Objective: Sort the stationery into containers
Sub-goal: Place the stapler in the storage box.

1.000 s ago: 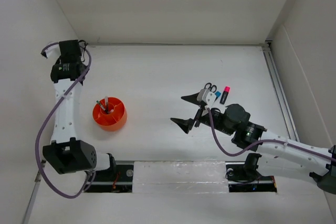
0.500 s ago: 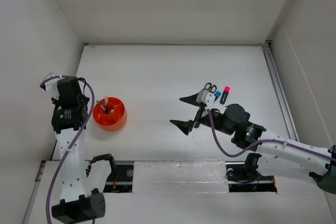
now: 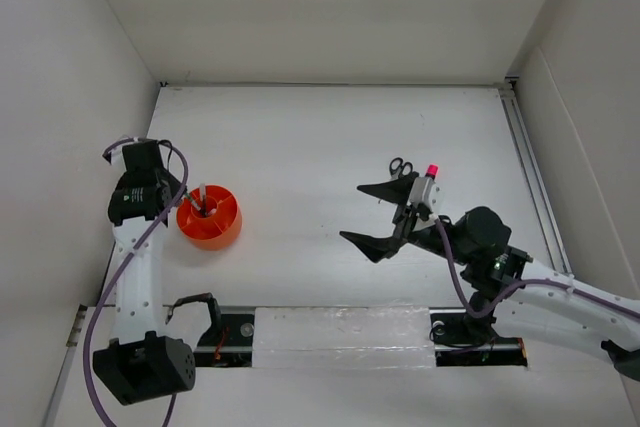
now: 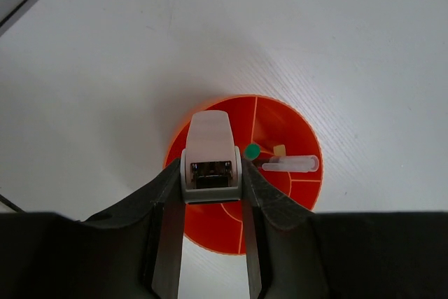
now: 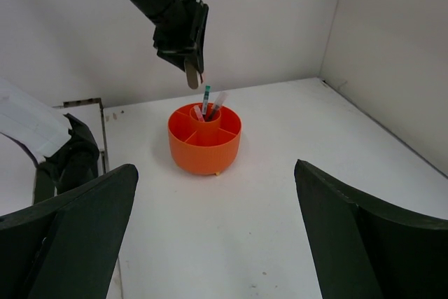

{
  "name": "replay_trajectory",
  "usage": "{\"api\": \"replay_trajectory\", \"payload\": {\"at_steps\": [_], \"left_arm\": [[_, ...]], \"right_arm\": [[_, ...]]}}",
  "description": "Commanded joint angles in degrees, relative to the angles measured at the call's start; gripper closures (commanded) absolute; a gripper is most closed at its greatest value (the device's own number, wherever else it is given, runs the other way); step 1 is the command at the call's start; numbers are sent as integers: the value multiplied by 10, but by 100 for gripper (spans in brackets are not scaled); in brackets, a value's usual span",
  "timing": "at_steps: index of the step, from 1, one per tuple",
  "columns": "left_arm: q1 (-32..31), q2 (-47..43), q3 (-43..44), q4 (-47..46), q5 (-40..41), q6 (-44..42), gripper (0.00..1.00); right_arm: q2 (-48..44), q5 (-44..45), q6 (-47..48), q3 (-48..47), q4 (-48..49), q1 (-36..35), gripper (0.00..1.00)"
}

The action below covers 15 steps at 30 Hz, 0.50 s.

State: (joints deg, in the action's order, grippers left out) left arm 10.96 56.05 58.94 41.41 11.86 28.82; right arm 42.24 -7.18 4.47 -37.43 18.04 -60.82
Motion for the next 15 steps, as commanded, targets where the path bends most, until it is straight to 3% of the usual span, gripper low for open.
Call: {"api": "replay_trajectory", "payload": {"at_steps": [1, 15], "left_arm": [[0, 0, -21, -1, -17, 26, 100], [0, 35, -28, 35, -32, 12, 100]], "right_arm": [[-15, -13, -6, 4, 28, 1, 0], [-73, -20, -1, 10, 4, 1, 0]]}}
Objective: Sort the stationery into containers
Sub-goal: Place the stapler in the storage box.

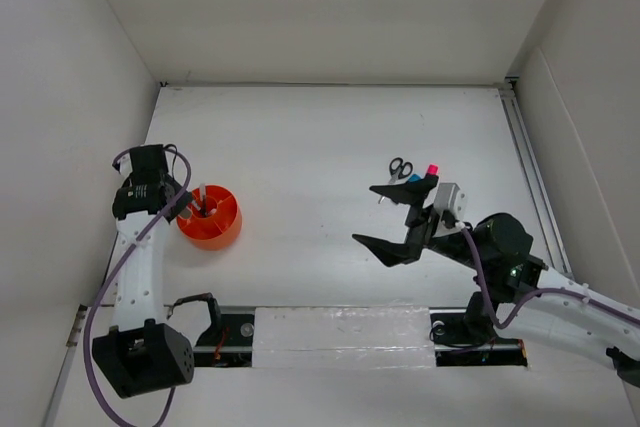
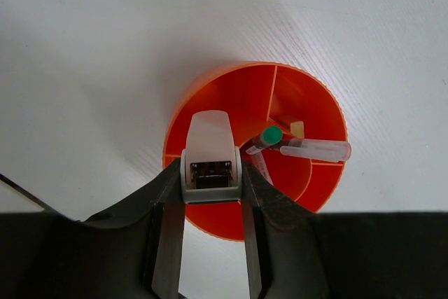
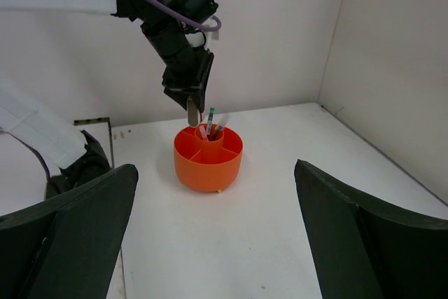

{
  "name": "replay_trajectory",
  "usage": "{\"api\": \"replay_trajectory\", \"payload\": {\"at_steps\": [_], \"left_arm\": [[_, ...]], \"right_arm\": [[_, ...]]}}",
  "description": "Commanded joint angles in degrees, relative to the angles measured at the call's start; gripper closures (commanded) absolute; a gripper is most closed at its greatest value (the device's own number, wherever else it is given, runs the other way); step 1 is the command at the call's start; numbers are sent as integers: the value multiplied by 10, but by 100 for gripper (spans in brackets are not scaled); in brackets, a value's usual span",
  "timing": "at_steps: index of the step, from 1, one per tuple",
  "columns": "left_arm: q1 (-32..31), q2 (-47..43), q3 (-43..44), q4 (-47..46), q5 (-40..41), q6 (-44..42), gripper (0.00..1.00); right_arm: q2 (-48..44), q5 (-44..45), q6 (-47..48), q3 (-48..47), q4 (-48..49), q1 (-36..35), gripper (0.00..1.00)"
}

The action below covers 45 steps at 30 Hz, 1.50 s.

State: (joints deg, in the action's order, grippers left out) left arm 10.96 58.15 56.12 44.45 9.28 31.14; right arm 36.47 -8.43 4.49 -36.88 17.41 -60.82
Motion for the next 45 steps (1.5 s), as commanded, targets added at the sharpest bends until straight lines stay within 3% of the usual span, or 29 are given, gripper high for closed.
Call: {"api": "replay_trajectory", "payload": {"at_steps": [1, 17, 23, 45], "left_arm": [[0, 20, 0, 5, -7, -11, 100], [0, 49, 0, -1, -17, -23, 95], [0, 49, 0, -14, -31, -35, 100], [0, 31, 11, -19, -86, -75, 97]], "right_arm": [[-21, -7, -1, 4, 10, 1, 0], [-26, -19, 4, 4, -6, 1, 0], [-32, -31, 4, 4, -6, 1, 0], [-37, -53, 4, -1, -18, 1, 0]]}}
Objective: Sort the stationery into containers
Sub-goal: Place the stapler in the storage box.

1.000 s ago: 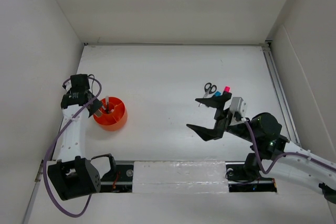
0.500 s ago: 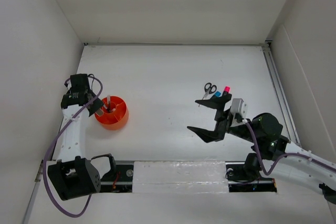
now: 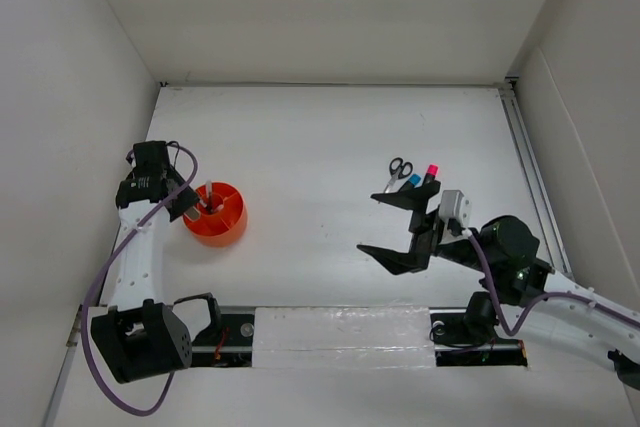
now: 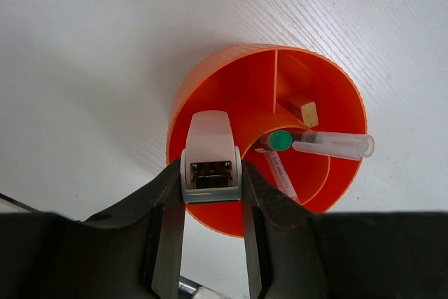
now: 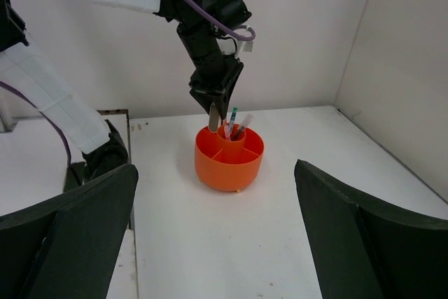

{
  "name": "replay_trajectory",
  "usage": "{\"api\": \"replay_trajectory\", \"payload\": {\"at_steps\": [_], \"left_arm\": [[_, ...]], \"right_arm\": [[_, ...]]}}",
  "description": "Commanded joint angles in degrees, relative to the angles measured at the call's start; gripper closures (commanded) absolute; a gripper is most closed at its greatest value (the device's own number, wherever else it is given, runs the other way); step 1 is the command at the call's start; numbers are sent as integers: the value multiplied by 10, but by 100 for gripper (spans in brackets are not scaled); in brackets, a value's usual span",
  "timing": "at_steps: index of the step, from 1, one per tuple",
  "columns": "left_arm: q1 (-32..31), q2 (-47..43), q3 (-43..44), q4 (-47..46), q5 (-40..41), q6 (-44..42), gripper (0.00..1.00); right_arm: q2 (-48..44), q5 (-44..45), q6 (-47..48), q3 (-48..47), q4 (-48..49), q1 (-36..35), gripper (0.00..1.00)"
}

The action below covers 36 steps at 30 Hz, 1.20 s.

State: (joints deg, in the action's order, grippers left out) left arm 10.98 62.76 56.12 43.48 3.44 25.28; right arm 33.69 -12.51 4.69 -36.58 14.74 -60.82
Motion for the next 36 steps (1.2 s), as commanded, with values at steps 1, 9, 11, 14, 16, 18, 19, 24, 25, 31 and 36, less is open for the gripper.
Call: {"api": "replay_trajectory", "payload": {"at_steps": [1, 9, 11, 14, 16, 18, 19, 24, 25, 31, 36], "left_arm": [[0, -10, 6, -22, -27, -16, 97], [0, 12, 0, -28, -32, -22, 99], [0, 18, 0, -28, -32, -22, 99], [0, 24, 0, -28, -32, -22, 93], [0, 29, 6, -28, -32, -22, 89], [0, 34, 6, -28, -32, -22, 88], [0, 34, 6, -28, -32, -22, 88], [0, 6, 29, -28, 2, -33, 100], [0, 0, 29, -28, 9, -33, 99], [0, 5, 24, -28, -23, -38, 76], [0, 10, 19, -33, -28, -38, 76]], "right_arm": [[-15, -12, 2, -4, 9, 1, 0], [-27, -23, 2, -4, 4, 1, 0], [-32, -28, 2, -4, 4, 1, 0], [-37, -33, 2, -4, 4, 1, 0], [-37, -33, 2, -4, 4, 1, 0], [-37, -33, 2, 1, 4, 1, 0], [-37, -38, 2, 1, 4, 1, 0], [-31, -38, 2, 1, 4, 1, 0], [-31, -38, 2, 1, 4, 1, 0], [-25, -38, 2, 1, 4, 1, 0], [-25, -38, 2, 1, 4, 1, 0]]}}
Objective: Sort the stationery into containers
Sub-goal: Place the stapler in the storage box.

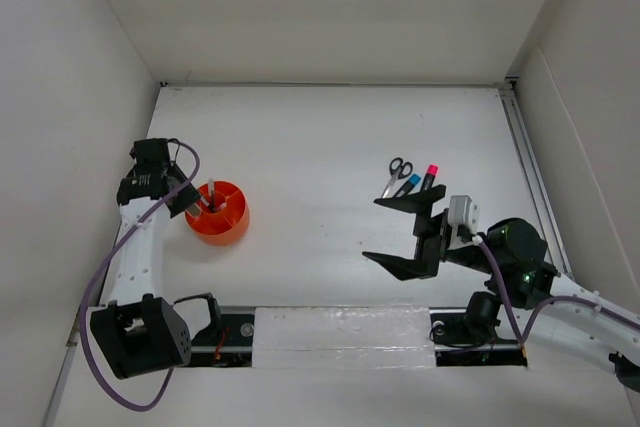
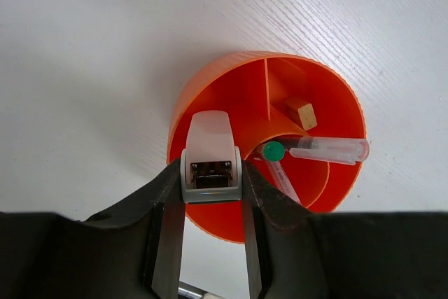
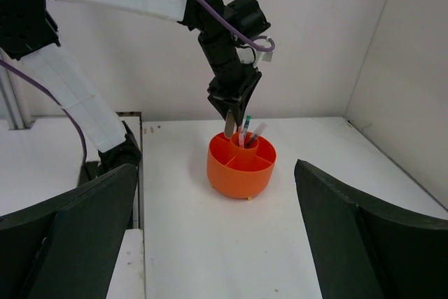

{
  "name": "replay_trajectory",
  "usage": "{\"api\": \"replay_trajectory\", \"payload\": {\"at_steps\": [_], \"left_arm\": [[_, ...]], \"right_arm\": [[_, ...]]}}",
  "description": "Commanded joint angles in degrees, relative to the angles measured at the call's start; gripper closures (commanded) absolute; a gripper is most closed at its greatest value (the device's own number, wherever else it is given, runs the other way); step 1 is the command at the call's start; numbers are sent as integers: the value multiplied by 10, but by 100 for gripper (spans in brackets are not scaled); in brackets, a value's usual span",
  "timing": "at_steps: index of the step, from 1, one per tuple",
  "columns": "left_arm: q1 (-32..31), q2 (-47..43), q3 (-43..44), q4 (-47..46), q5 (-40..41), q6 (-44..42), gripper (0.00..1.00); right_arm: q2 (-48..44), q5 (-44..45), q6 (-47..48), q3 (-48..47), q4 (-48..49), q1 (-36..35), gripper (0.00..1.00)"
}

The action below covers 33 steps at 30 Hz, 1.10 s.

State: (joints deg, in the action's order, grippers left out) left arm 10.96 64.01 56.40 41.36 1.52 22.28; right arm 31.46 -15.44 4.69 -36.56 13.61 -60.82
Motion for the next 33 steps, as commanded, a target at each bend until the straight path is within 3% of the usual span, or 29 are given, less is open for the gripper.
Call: {"api": "replay_trajectory", "payload": {"at_steps": [1, 13, 21, 26, 33], "left_arm": [[0, -2, 16, -12, -9, -8, 76], [0, 26, 16, -12, -4, -3, 73], [0, 21, 11, -12, -4, 2, 57], [0, 21, 11, -12, -4, 2, 56], [0, -34, 6, -1, -4, 14, 53]], "right_arm": [[-3, -4, 2, 1, 15, 1, 0], [-3, -4, 2, 1, 15, 1, 0], [-8, -4, 2, 1, 15, 1, 0], [-8, -4, 2, 1, 15, 1, 0], [21, 12, 2, 1, 26, 1, 0]]}}
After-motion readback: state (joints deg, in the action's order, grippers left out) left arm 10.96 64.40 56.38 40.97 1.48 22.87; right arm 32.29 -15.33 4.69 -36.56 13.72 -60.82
